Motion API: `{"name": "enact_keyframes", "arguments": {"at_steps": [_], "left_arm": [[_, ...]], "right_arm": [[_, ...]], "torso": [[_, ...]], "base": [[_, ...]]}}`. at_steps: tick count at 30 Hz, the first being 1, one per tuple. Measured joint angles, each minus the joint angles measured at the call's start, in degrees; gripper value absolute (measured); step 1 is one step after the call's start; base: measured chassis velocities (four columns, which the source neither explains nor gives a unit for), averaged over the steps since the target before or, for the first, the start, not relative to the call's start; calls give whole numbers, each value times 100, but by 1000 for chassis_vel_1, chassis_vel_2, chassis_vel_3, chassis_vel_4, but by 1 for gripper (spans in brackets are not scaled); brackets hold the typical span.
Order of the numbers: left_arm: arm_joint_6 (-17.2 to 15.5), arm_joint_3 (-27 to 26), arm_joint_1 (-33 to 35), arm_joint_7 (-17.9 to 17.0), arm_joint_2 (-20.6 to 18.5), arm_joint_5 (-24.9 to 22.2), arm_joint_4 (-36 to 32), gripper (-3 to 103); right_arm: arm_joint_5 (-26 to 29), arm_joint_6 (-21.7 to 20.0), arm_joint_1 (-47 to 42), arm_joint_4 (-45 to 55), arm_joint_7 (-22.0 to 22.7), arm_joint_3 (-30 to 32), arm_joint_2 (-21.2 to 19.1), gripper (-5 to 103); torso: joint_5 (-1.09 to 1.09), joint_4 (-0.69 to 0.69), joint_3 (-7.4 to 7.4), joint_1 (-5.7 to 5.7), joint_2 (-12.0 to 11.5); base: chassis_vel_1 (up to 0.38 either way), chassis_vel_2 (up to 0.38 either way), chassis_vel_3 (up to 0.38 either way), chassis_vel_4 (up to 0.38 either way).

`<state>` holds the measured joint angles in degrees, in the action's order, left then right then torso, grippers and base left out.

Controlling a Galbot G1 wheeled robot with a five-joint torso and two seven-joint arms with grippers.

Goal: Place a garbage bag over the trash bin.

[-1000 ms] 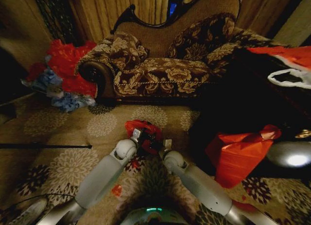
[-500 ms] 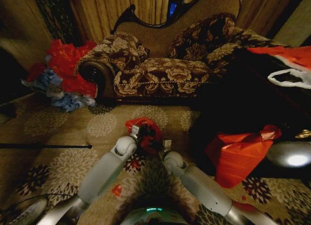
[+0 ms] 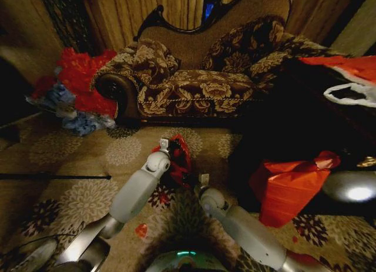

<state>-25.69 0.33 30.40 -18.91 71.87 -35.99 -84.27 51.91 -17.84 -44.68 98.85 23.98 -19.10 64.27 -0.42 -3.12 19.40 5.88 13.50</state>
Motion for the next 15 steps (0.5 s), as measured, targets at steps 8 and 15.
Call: {"name": "enact_keyframes", "arguments": {"at_steps": [8, 15], "left_arm": [[229, -273, -261, -271, 41, -148, 536, 0], [391, -481, -259, -380, -39, -278, 855, 0]], "right_arm": [[-186, 33, -75, 59, -125, 10, -204, 0], [-360, 66, -82, -82, -216, 30, -264, 0]], "torso": [[0, 0, 0, 0, 0], [0, 0, 0, 0, 0]], "base": [[0, 0, 0, 0], [0, 0, 0, 0]]}}
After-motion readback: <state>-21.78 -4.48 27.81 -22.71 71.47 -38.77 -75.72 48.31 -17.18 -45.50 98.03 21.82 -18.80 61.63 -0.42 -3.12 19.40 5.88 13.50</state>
